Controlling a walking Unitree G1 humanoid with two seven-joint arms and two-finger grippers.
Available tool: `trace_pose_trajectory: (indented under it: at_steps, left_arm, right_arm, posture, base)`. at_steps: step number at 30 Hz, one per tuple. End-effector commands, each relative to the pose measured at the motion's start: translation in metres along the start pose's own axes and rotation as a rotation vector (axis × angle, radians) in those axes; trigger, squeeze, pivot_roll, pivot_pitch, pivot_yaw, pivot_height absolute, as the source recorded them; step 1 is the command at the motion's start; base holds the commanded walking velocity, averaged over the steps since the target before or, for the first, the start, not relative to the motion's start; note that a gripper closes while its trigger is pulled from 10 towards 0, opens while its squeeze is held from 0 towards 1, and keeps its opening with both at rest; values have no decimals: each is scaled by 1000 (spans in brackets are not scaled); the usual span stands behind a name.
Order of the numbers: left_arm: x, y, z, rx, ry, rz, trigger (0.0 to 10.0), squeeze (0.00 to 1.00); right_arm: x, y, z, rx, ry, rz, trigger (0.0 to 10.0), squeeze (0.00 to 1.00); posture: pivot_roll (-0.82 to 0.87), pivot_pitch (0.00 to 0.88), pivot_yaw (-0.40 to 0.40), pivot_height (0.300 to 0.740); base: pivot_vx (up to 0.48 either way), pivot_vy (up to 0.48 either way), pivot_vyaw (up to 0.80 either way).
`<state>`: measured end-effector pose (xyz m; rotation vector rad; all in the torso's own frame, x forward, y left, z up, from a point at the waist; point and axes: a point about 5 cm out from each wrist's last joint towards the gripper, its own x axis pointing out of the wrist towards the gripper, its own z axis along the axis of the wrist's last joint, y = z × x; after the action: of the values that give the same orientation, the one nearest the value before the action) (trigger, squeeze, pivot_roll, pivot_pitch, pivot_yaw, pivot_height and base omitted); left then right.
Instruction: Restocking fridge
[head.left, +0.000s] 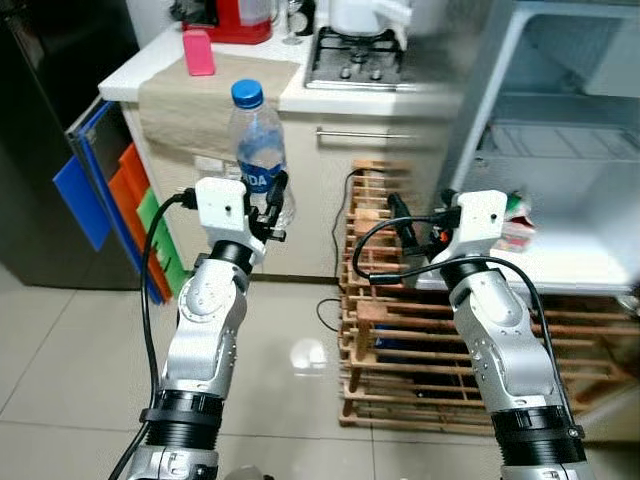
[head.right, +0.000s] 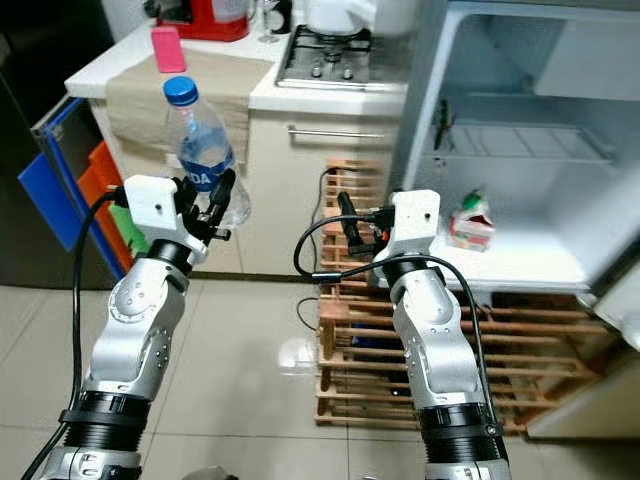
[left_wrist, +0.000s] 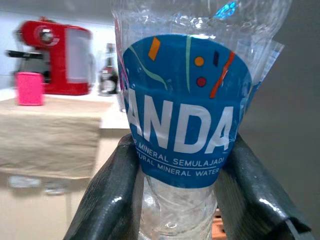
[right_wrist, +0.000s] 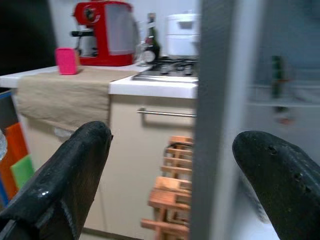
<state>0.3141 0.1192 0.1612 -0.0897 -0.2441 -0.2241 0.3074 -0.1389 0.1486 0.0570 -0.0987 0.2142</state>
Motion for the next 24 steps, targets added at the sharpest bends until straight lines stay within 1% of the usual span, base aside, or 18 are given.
trace_pose_trajectory:
  at_steps: [1,4,8,13,14,16,17,21,22,24]
  left_arm:
    - [4,-2,5,4,-11,-7,10000,0]
    - [4,-2,6,7,-24,-4,10000,0]
    - [5,-1,7,14,-38,-3,10000,0]
    - [8,1,4,26,-16,10,10000,0]
    - [8,4,0,32,7,23,10000,0]
    - [7,6,-2,30,18,28,10000,0]
    - [6,9,-5,43,37,39,10000,0]
    - [6,11,-7,57,50,47,10000,0]
    - [6,11,-8,53,54,51,10000,0]
    - [6,18,-16,21,95,87,10000,0]
  right_arm:
    - [0,-3,-2,7,15,-11,10000,380]
    - [0,-3,-3,8,18,-10,10000,380]
    - [0,-3,-4,8,21,-10,10000,376]
    - [1,-3,-5,7,26,-11,10000,376]
    - [0,-3,-6,3,29,-11,10000,376]
    - [0,-3,-7,2,31,-13,10000,376]
    - [-2,-5,-9,0,36,-22,10000,373]
    - [-4,-7,-10,0,38,-30,10000,376]
    - [-5,-8,-11,1,40,-34,10000,376]
    - [-8,-10,-15,-1,52,-47,10000,376]
  posture:
    - [-93,0,15,740]
    - [-92,0,14,740]
    - [-92,0,12,740]
    - [-90,0,8,740]
    - [-91,0,9,740]
    - [-91,0,12,740]
    - [-91,0,12,740]
    - [-93,0,17,740]
    - [-93,0,17,740]
    - [-100,0,23,740]
  base:
    - [-480,0,0]
    - [-417,0,0]
    - [0,0,0]
    - [0,0,0]
    - [0,0,0]
    - [0,0,0]
    - [0,0,0]
    - [0,0,0]
    - [0,0,0]
    - [0,0,0]
